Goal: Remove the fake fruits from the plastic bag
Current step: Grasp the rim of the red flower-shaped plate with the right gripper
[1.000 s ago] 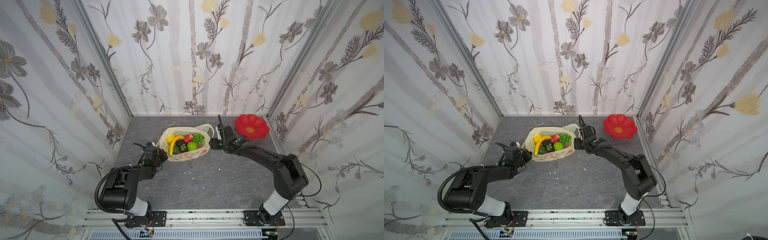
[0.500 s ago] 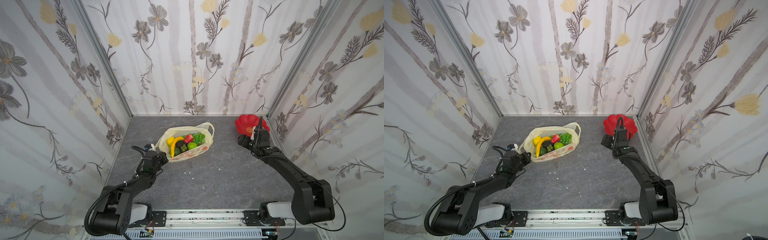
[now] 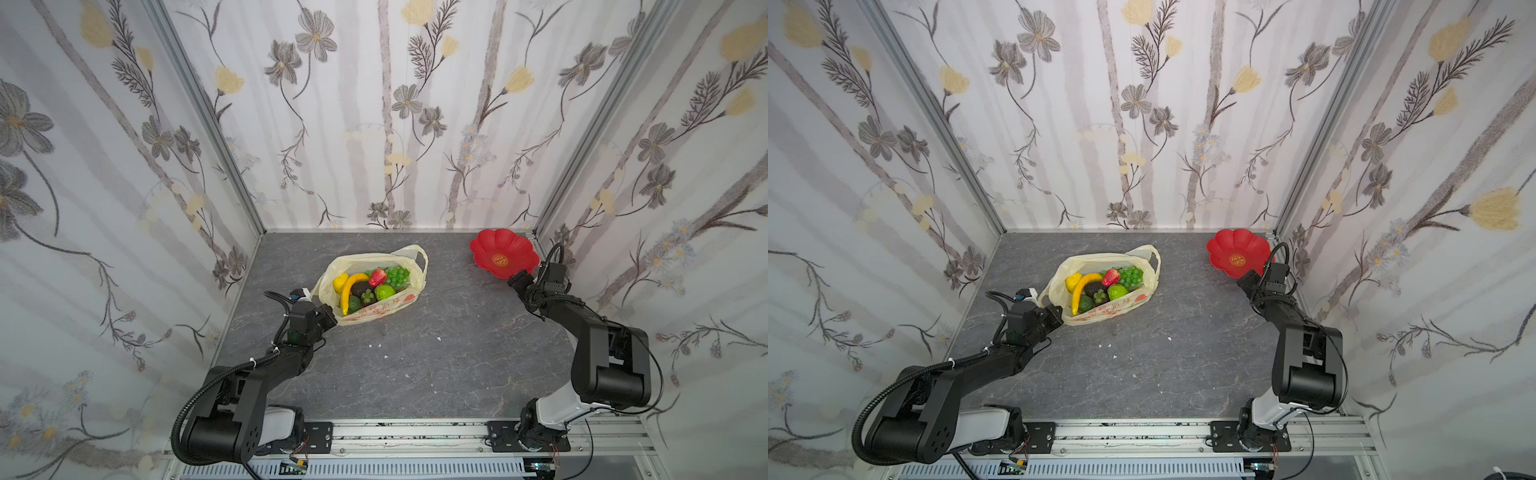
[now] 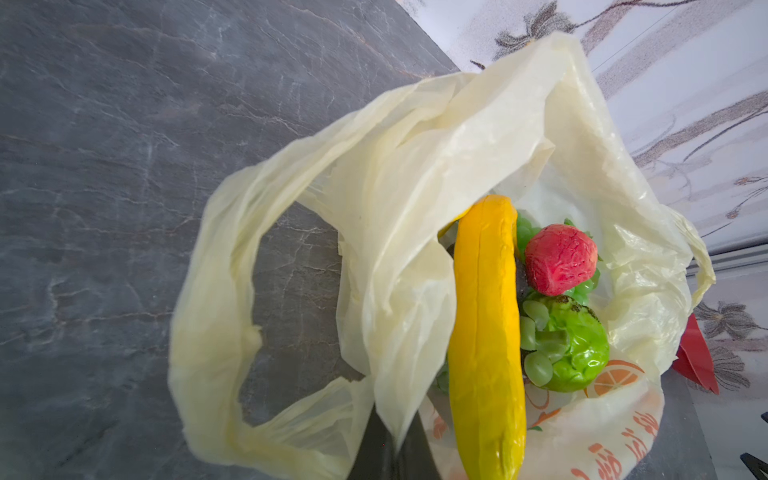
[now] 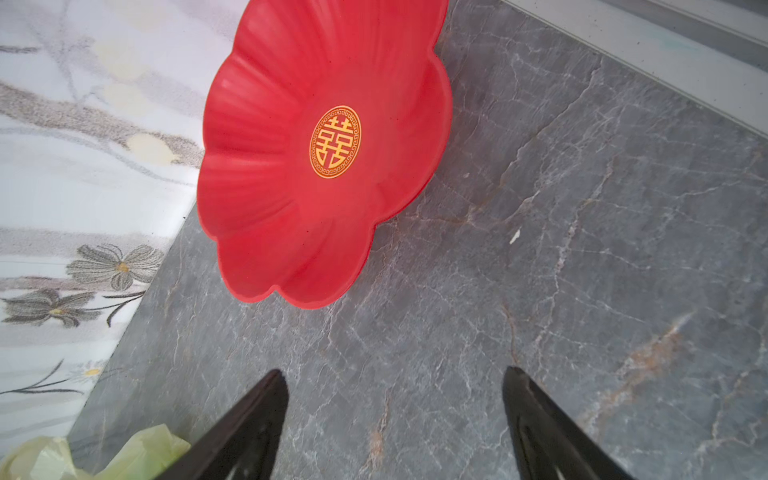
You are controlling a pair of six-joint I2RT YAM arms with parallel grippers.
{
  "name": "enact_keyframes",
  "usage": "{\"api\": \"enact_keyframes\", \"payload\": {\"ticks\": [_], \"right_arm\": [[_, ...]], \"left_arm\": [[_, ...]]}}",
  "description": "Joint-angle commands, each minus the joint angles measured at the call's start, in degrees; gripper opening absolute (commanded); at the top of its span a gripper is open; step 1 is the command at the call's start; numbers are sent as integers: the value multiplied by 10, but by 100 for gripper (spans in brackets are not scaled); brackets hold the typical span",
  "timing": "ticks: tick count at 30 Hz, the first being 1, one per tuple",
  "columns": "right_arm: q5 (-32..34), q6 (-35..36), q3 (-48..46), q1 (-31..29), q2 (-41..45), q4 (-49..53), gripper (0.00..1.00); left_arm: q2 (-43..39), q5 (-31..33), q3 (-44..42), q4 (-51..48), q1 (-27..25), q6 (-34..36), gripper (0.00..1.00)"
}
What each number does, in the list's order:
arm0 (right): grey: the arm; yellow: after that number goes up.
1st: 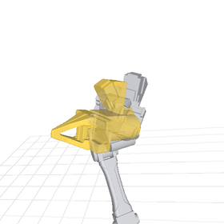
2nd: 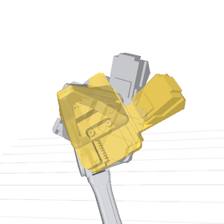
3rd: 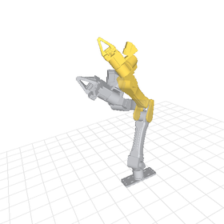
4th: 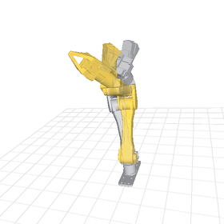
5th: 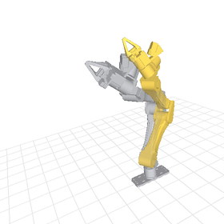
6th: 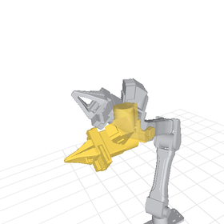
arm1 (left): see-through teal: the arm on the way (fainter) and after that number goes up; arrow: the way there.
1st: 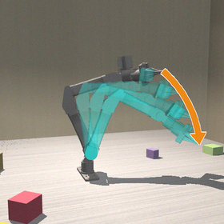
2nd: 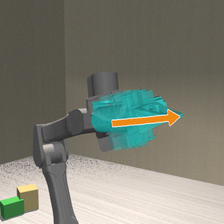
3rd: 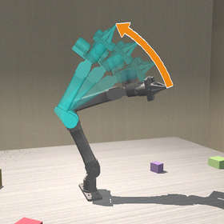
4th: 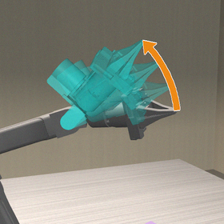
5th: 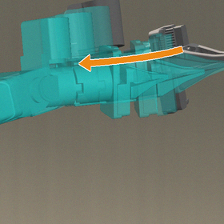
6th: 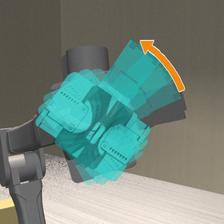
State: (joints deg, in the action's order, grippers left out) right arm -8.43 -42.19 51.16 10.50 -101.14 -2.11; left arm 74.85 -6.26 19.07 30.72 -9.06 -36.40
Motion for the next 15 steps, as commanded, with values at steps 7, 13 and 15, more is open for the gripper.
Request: {"api": "enact_keyframes", "payload": {"ticks": [7, 13, 15], "right_arm": [[-46, -23, 84, 10, -99, -36, 77], [-46, -26, 130, 11, -154, -21, 70], [-47, -27, 149, 11, -170, -10, 66]], "left_arm": [[15, -9, 6, 11, -1, 2, 0], [14, -9, 7, 11, -1, 4, 0], [14, -9, 6, 11, -1, 3, 0]]}}
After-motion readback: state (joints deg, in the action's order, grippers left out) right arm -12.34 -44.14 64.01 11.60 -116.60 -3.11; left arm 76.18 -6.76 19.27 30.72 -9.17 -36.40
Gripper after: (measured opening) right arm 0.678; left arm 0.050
